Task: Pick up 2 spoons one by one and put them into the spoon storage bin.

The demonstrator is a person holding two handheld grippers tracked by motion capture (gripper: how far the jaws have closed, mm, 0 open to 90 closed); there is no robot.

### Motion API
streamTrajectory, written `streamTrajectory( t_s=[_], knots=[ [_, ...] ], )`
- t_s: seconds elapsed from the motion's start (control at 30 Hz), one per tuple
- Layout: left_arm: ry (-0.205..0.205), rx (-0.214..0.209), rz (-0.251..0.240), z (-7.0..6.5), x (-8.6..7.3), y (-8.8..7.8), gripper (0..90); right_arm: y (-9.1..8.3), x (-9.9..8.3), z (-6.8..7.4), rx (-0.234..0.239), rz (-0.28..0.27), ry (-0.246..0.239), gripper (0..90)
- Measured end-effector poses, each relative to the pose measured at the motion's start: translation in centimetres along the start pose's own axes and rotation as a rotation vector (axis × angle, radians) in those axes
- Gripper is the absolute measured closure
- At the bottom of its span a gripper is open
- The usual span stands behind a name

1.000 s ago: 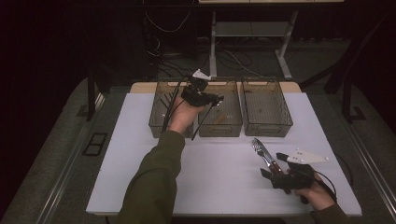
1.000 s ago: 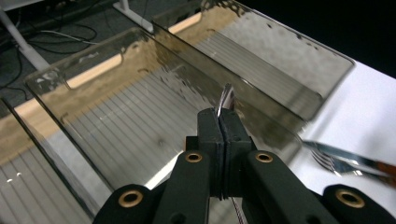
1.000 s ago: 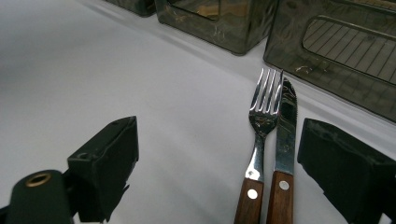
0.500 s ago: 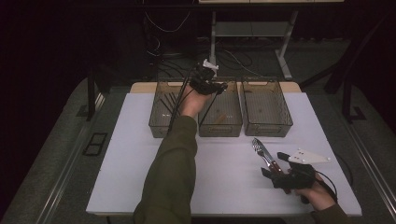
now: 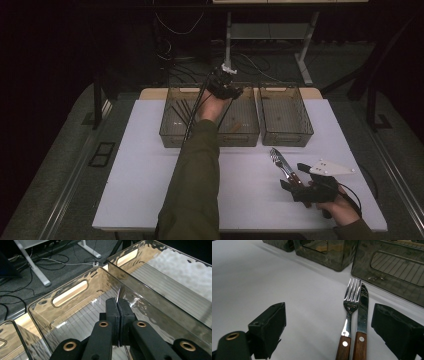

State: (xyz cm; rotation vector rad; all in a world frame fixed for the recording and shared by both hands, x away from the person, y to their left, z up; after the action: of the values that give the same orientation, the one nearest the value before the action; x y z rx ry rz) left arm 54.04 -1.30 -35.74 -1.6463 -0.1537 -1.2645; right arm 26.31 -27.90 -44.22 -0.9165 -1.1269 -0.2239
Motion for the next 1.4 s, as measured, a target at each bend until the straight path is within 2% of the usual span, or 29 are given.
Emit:
streamTrajectory(
  t_s=[0.07, 0.1, 0.27, 0.4, 0.67, 0.8, 0.97, 1.0, 1.03, 1.13, 1.27, 1.33, 1.4],
  knots=[
    [0.007, 0.015, 0.008, 0.0, -0.1, 0.1, 86.3, 0.0, 0.0, 0.0, 0.002, 0.002, 0.001, 12.7],
    [0.009, 0.026, 0.009, 0.0, -0.1, 0.1, 78.9, 0.0, 0.0, 0.0, 0.003, 0.002, 0.000, 12.7],
    [0.016, 0.019, 0.029, -0.5, -0.2, 0.1, 66.9, 0.1, 0.0, 0.1, 0.003, 0.003, -0.004, 12.7],
    [0.025, 0.005, 0.021, -1.0, -0.3, -0.2, 58.7, 0.1, 0.0, 0.1, 0.003, 0.003, -0.011, 12.7],
    [0.021, -0.055, -0.013, -2.4, -0.9, -1.9, 51.8, 0.3, 0.1, 0.2, 0.008, 0.010, -0.014, 12.7],
    [0.041, -0.080, -0.023, -3.1, -1.3, -3.1, 48.1, 0.3, 0.0, 0.3, 0.009, 0.015, -0.017, 12.7],
    [0.029, -0.104, -0.061, -3.5, -2.0, -4.9, 43.7, 0.3, 0.0, 0.3, 0.008, 0.017, -0.021, 12.7],
    [0.014, -0.109, -0.080, -3.8, -2.1, -5.2, 42.9, 0.3, 0.0, 0.3, 0.008, 0.018, -0.017, 12.7],
    [0.026, -0.115, -0.075, -3.7, -2.4, -5.6, 42.0, 0.3, 0.0, 0.3, 0.008, 0.019, -0.015, 12.7],
    [0.020, -0.141, -0.091, -4.1, -3.1, -6.6, 39.8, 0.3, 0.0, 0.3, 0.006, 0.022, -0.018, 12.7],
    [0.040, -0.150, -0.079, -4.3, -4.4, -7.8, 37.0, 0.4, 0.0, 0.2, 0.007, 0.023, -0.013, 12.7],
    [0.027, -0.168, -0.089, -4.6, -5.3, -8.4, 35.4, 0.4, -0.1, 0.2, 0.006, 0.024, -0.017, 12.7],
    [0.050, -0.172, -0.088, -4.7, -6.1, -8.9, 33.9, 0.4, -0.1, 0.2, 0.004, 0.023, -0.017, 12.7]
  ],
)
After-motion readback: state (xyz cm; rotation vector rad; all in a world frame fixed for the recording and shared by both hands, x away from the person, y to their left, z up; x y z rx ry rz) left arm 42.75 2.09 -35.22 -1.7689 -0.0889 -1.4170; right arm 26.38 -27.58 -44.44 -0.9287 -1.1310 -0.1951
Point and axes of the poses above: each handheld gripper's, and its own axes: y roughly forward along the jaws, x roughly out of its top, z roughly to its left, the point moved 2 cm from there along y, roughly forward along the jaws, and after that the axes turned 5 degrees about x, right-handed, at the moved point
